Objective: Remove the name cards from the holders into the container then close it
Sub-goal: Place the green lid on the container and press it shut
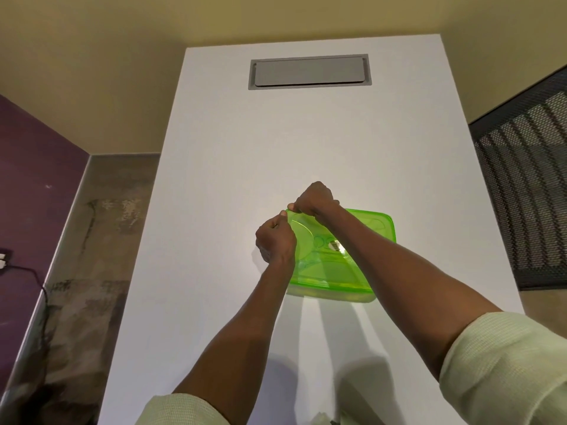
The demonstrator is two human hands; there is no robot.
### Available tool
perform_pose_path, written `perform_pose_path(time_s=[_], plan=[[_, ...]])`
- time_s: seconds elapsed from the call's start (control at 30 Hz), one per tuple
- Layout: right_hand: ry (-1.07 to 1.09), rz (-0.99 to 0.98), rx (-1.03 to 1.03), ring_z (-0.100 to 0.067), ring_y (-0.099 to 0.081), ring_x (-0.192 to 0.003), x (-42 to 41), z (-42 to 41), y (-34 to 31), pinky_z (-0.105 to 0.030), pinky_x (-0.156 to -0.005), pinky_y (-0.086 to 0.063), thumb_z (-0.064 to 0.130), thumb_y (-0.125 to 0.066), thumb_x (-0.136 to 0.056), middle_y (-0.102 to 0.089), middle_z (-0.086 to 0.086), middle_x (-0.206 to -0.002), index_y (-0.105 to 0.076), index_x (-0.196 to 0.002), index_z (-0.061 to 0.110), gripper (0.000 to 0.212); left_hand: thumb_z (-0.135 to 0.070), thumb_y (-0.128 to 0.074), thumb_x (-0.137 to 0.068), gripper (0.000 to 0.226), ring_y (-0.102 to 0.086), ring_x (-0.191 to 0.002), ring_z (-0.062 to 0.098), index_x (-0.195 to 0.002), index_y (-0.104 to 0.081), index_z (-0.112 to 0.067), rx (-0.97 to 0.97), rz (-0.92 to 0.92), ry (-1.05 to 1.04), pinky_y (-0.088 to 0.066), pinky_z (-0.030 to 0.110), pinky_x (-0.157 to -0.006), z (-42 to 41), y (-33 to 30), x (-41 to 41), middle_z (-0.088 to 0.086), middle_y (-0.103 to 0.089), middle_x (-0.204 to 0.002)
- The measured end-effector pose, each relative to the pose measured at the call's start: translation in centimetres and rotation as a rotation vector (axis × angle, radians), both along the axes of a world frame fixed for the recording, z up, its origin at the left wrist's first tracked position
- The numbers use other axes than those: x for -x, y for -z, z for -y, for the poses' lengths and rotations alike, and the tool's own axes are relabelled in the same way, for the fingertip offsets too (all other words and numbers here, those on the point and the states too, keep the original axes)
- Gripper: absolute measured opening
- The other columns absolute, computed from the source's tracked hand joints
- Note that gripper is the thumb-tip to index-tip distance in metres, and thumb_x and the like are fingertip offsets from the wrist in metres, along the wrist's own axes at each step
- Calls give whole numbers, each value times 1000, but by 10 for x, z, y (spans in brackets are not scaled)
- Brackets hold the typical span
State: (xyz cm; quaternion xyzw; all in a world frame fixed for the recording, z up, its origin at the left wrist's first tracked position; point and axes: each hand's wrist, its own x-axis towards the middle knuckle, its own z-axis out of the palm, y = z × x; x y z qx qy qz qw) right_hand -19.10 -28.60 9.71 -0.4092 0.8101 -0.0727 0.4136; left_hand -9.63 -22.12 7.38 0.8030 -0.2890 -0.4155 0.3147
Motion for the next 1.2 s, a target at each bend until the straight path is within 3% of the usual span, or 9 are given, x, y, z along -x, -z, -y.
perform_pose_path(time_s=[0.1, 0.23, 0.33, 0.43, 0.57, 0.8, 0.9, 1.03, 1.2], plan=[[-24, 26, 11, -25, -52, -82, 0, -4, -5, -34, -79, -35, 37, -79, -73, -52, 3, -67, -47, -68, 13, 40, -41, -60, -87, 44, -37, -62, 22, -67, -57, -2, 18, -40, -3, -38, 27, -59, -1, -1, -1, 0, -41, -60], [-92, 42, 95, -26, -61, -101, 5, -13, -7, -38, -91, -43, 36, -76, -76, -71, -6, -98, -70, -97, 7, 36, -39, -64, -87, 35, -47, -61, 16, -63, -67, -14, 54, -127, 14, -42, 25, -62, -3, -4, -5, 3, -59, -61], [-195, -5, 240, -29, -59, -112, 5, -26, -13, -41, -95, -47, 36, -75, -79, -69, -8, -110, -72, -104, 11, 35, -39, -66, -86, 35, -44, -59, 16, -58, -65, -17, 54, -169, 48, -41, 26, -64, -2, -6, -12, -5, -50, -52], [-294, -158, 415, -31, -51, -117, 1, -44, -18, -41, -97, -43, 38, -73, -81, -61, -10, -120, -67, -117, 15, 44, -41, -71, -82, 38, -47, -61, 18, -55, -60, -17, -23, -220, 98, -43, 30, -65, 0, -10, -24, -5, -52, -59], [-388, -173, 573, -30, -53, -109, -13, -83, -20, -41, -92, -43, 32, -70, -83, -63, -9, -112, -70, -110, 12, 34, -37, -74, -80, 31, -45, -51, 15, -60, -63, -16, -108, -314, 206, -38, 23, -50, -10, -12, -48, 0, -53, -62], [-596, -196, 693, -31, -57, -96, -34, -153, -20, -42, -79, -48, 22, -61, -88, -66, -11, -99, -73, -95, 6, 21, -27, -74, -81, 12, -54, -45, 7, -81, -73, -14, -168, -439, 238, -44, 19, -48, -46, -14, -74, -1, -66, -64], [-683, -272, 735, -33, -60, -88, -40, -175, -17, -42, -68, -50, 15, -58, -89, -65, -16, -93, -71, -87, 1, 19, -11, -72, -83, 4, -62, -64, 12, -85, -76, -11, -157, -512, 237, -56, 20, -58, -61, -13, -78, 7, -70, -80], [-791, -409, 796, -28, -59, -76, -47, -196, -15, -37, -62, -49, 5, -51, -83, -64, -12, -85, -70, -88, 5, 19, 4, -68, -84, 17, -63, -76, 22, -101, -71, 2, -117, -576, 216, -59, 26, -73, -75, -10, -80, 20, -69, -89], [-805, -488, 763, -25, -57, -76, -55, -202, -11, -37, -65, -50, 4, -56, -81, -61, -7, -86, -70, -93, 8, 18, 1, -72, -81, 29, -68, -81, 26, -110, -70, 3, -34, -346, 220, -60, 37, -85, -79, -6, -73, 22, -73, -98]])
